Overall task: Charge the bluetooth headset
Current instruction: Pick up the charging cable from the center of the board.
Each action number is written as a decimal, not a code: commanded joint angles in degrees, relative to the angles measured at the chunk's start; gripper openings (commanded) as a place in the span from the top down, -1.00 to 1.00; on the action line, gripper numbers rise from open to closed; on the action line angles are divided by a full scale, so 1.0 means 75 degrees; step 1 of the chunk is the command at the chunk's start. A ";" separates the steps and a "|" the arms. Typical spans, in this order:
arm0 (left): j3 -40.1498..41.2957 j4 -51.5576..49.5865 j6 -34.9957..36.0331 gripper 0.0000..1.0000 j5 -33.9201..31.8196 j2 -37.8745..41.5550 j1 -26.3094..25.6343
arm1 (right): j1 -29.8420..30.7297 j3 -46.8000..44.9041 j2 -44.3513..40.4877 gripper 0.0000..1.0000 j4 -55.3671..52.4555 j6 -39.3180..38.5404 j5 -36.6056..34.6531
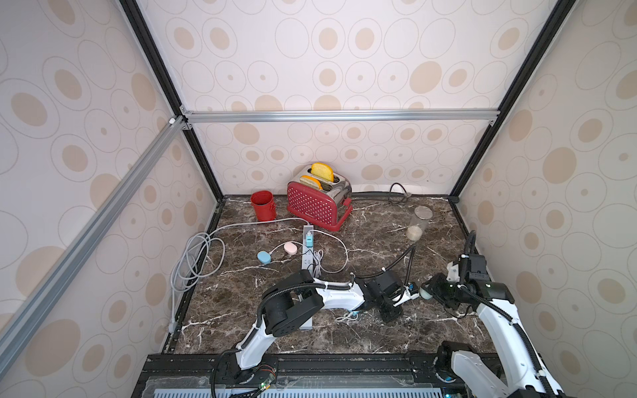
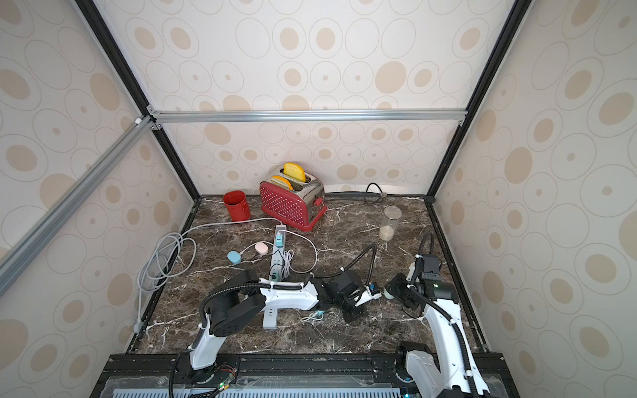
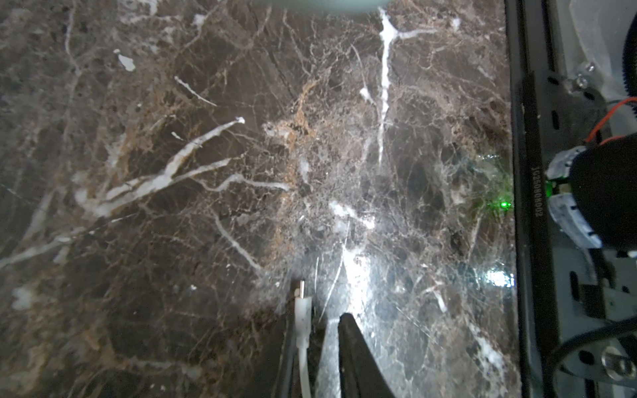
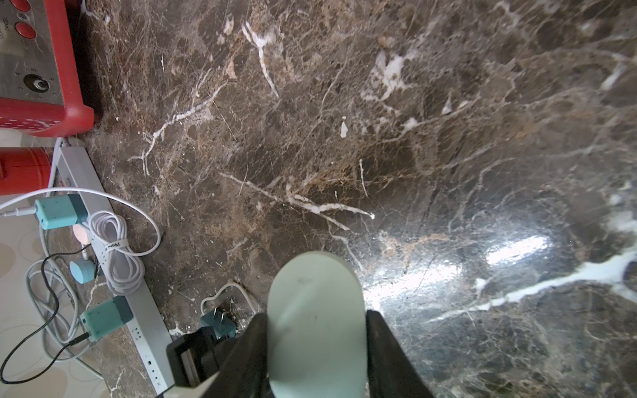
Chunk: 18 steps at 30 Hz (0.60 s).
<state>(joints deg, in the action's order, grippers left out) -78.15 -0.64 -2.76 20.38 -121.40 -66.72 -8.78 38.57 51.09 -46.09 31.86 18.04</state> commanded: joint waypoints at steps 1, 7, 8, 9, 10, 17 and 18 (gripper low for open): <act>-0.0033 0.0047 -0.0093 0.53 -0.0260 -0.0102 -0.0132 | -0.0084 -0.0083 -0.0090 0.51 -0.0072 -0.0067 0.0085; -0.0060 -0.0101 -0.0339 0.53 -0.0708 -0.0125 -0.0136 | -0.0106 -0.0072 -0.0164 0.52 -0.0113 -0.0087 0.0137; -0.0028 -0.0102 -0.0383 0.51 -0.0754 -0.0107 -0.0138 | -0.0106 -0.0077 -0.0187 0.53 -0.0107 -0.0086 0.0135; 0.0017 -0.0081 -0.0411 0.48 -0.0837 -0.0076 -0.0130 | -0.0107 -0.0080 -0.0202 0.53 -0.0113 -0.0085 0.0127; 0.0073 -0.0055 -0.0442 0.43 -0.0941 -0.0039 -0.0135 | -0.0107 -0.0080 -0.0199 0.52 -0.0111 -0.0083 0.0126; 0.0180 -0.0120 -0.0330 0.31 -0.0832 0.0062 -0.0137 | -0.0109 -0.0094 -0.0237 0.53 -0.0101 -0.0109 0.0137; 0.0218 -0.0074 -0.0370 0.33 -0.0781 0.0074 -0.0146 | -0.0122 -0.0091 -0.0237 0.53 -0.0089 -0.0109 0.0142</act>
<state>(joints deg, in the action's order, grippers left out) -77.28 -0.73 -5.37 13.93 -121.40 -67.13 -9.13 38.54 50.19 -46.06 31.64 18.68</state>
